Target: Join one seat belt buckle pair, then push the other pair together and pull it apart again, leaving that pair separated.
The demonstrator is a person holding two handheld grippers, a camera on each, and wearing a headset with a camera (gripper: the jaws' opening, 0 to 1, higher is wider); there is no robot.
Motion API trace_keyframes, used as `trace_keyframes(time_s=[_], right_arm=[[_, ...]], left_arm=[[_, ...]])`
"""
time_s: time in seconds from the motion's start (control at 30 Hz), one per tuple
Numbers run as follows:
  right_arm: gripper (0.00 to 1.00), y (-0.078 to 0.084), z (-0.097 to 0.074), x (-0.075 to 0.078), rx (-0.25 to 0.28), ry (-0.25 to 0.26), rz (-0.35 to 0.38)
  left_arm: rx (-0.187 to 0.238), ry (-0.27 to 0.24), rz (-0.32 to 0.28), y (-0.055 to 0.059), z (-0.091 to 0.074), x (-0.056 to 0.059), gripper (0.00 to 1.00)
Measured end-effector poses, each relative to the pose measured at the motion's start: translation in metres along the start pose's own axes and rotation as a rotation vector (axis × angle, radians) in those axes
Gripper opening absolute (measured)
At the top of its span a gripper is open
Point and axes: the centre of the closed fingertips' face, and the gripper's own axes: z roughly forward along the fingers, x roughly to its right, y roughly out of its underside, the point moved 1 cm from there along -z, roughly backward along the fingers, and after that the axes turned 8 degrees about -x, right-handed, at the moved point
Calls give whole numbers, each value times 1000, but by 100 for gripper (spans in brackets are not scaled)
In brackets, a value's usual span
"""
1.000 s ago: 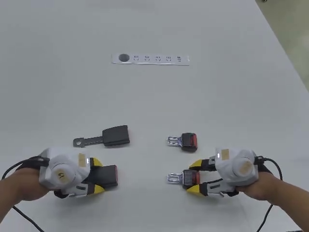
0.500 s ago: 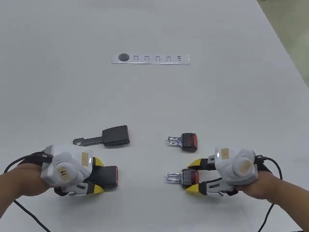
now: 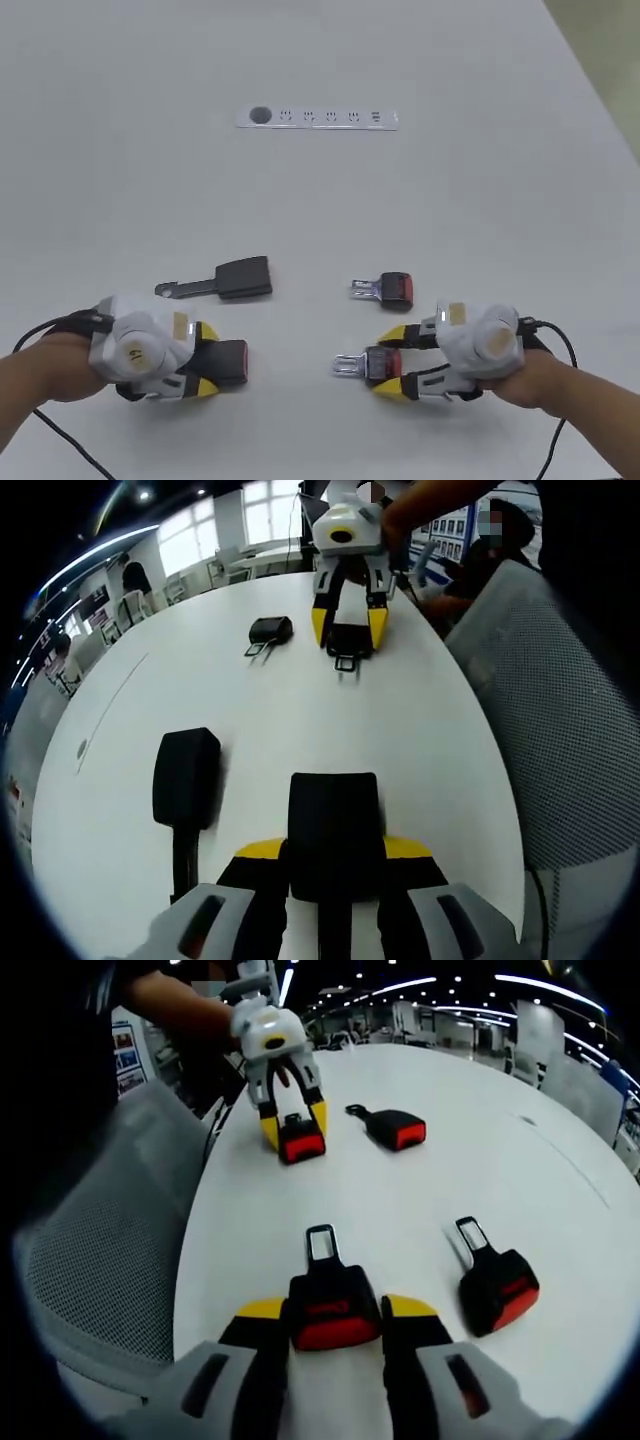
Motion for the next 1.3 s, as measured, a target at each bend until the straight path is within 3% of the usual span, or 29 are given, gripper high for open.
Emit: trace_keyframes(time_s=[0.67, 1.3], right_arm=[[37, -36, 26, -6, 91, -27, -22], [37, -65, 51, -16, 134, -45, -48]], left_arm=[[-3, 4, 3, 0, 0, 0, 35], [-10, 8, 13, 1, 1, 1, 35]])
